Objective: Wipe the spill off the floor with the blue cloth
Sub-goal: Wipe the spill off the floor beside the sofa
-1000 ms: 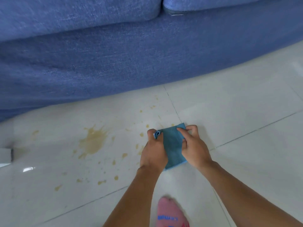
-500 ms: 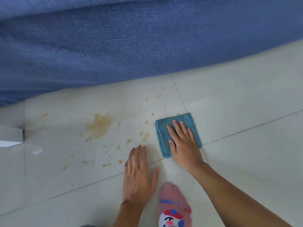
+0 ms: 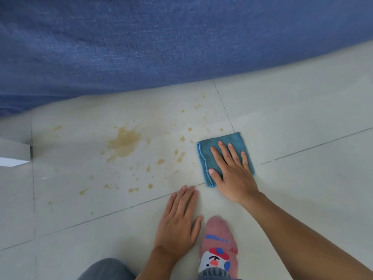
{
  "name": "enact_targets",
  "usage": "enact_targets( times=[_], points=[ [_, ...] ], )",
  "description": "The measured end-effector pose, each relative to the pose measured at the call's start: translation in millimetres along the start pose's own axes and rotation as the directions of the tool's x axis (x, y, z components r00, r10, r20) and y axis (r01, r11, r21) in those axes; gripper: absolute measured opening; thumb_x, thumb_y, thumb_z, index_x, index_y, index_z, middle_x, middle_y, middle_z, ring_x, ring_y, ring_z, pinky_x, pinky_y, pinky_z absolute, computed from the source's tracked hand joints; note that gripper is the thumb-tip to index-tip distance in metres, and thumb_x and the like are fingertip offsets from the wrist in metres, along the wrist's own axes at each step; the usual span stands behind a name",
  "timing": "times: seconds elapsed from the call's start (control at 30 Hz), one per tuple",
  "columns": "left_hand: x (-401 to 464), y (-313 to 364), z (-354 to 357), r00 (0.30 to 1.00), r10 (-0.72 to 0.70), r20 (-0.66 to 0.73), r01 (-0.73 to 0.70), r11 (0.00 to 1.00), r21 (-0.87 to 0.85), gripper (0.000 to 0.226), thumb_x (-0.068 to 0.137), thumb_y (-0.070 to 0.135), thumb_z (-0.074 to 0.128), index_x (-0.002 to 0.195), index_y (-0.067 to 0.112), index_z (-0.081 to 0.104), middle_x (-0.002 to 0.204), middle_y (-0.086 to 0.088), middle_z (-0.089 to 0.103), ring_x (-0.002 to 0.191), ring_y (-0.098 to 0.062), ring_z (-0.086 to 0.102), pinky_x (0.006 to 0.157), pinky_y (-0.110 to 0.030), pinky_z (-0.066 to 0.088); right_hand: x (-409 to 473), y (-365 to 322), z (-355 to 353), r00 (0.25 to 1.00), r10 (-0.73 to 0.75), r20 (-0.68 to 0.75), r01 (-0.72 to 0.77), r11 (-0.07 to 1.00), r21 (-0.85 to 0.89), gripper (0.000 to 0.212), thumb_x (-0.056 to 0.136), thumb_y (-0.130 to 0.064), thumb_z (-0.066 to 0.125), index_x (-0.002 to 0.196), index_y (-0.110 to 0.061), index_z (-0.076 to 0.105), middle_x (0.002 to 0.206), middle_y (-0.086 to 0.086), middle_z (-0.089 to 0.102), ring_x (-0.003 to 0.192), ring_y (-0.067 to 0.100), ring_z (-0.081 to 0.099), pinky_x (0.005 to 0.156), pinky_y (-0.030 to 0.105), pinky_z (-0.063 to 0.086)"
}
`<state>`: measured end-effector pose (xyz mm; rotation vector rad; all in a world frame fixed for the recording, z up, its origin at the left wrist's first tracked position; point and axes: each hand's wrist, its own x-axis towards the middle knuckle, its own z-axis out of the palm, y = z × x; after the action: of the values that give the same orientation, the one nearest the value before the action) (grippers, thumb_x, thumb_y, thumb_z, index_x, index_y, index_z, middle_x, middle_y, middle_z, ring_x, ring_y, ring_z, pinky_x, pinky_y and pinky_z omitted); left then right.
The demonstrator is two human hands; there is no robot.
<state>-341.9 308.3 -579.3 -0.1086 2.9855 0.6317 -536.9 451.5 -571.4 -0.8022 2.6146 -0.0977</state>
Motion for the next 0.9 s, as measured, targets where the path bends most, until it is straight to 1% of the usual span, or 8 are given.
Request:
enact_targets(
  times=[0.13,0.3,0.43,0.47,0.57,0.63,0.8,0.9],
  points=[
    [6.4,-3.1,0.7,1.0,-0.017,0.001,0.017,1.0,-0.02,0.069,0.095,0.043,0.052,0.154,0.012,0.036,0.161,-0.003,0.036,0.153,-0.018,0.023,0.124,-0.041,0.018,19.6,-13.0,-5.3,0.995,0.103,-0.002,-0.103,0.994,0.024,0.069,0.1,-0.058,0.01,0.16,-0.033,-0.015,0.167,-0.007,-0.027,0.153,0.018,-0.027,0.123,0.048,-0.016],
    [3.6,-3.1,-1.8,0.999,-0.034,-0.027,0.032,0.996,-0.085,0.069,0.094,0.044,0.054,0.154,0.015,0.037,0.161,0.0,0.037,0.154,-0.015,0.02,0.125,-0.038,0.015,-14.9,-21.0,4.9,0.999,-0.035,0.014,0.036,0.999,-0.024,0.067,0.101,-0.061,0.009,0.16,-0.038,-0.012,0.167,-0.011,-0.024,0.154,0.016,-0.024,0.124,0.045,-0.015],
    [4.9,-6.6,3.3,0.999,-0.03,-0.039,0.027,0.997,-0.072,0.068,0.093,0.042,0.053,0.153,0.013,0.039,0.161,-0.001,0.037,0.153,-0.017,0.023,0.126,-0.039,0.015,21.0,-7.5,-9.4,0.972,0.234,0.008,-0.234,0.968,0.089,0.066,0.104,-0.054,0.018,0.162,-0.036,-0.008,0.169,-0.007,-0.022,0.154,0.017,-0.025,0.123,0.046,-0.018],
    [4.9,-4.0,4.0,0.999,-0.027,-0.033,0.024,0.997,-0.075,0.068,0.093,0.042,0.053,0.153,0.013,0.039,0.161,-0.002,0.037,0.153,-0.017,0.023,0.126,-0.039,0.014,25.7,-17.0,-10.8,0.972,0.234,0.011,-0.234,0.968,0.096,0.066,0.104,-0.053,0.018,0.162,-0.034,-0.009,0.169,-0.006,-0.022,0.154,0.019,-0.025,0.122,0.048,-0.018],
    [2.5,-1.8,3.2,0.999,-0.026,-0.033,0.023,0.994,-0.105,0.068,0.092,0.042,0.054,0.151,0.012,0.042,0.158,-0.004,0.041,0.152,-0.018,0.025,0.125,-0.039,0.016,-0.5,-47.8,4.8,1.0,-0.001,0.004,0.001,0.999,0.044,0.067,0.103,-0.054,0.018,0.162,-0.034,-0.004,0.17,-0.005,-0.018,0.155,0.02,-0.023,0.125,0.052,-0.011],
    [3.5,-4.0,2.7,0.999,-0.033,-0.028,0.03,0.993,-0.118,0.068,0.092,0.042,0.055,0.151,0.013,0.042,0.157,-0.003,0.042,0.152,-0.017,0.026,0.125,-0.039,0.015,-23.2,-38.6,11.2,0.998,-0.055,0.008,0.055,0.998,0.011,0.065,0.103,-0.055,0.018,0.163,-0.036,0.001,0.17,-0.009,-0.012,0.156,0.016,-0.02,0.126,0.051,-0.005],
    [3.6,-5.1,2.9,1.0,-0.029,0.002,0.029,0.994,-0.106,0.071,0.092,0.043,0.055,0.155,0.016,0.037,0.161,0.001,0.036,0.153,-0.016,0.021,0.126,-0.038,0.012,7.9,-34.0,2.1,0.963,0.267,-0.018,-0.264,0.959,0.106,0.067,0.1,-0.056,0.009,0.161,-0.037,-0.008,0.168,-0.007,-0.021,0.154,0.018,-0.026,0.123,0.048,-0.017],
    [3.4,-3.9,2.6,0.999,-0.032,0.002,0.032,0.995,-0.1,0.07,0.092,0.044,0.056,0.153,0.014,0.04,0.159,0.0,0.039,0.153,-0.016,0.024,0.126,-0.038,0.013,4.6,-52.6,6.4,0.999,0.048,-0.01,-0.047,0.997,0.059,0.064,0.102,-0.054,0.013,0.162,-0.038,-0.004,0.169,-0.006,-0.019,0.154,0.02,-0.025,0.124,0.051,-0.013]
  ],
)
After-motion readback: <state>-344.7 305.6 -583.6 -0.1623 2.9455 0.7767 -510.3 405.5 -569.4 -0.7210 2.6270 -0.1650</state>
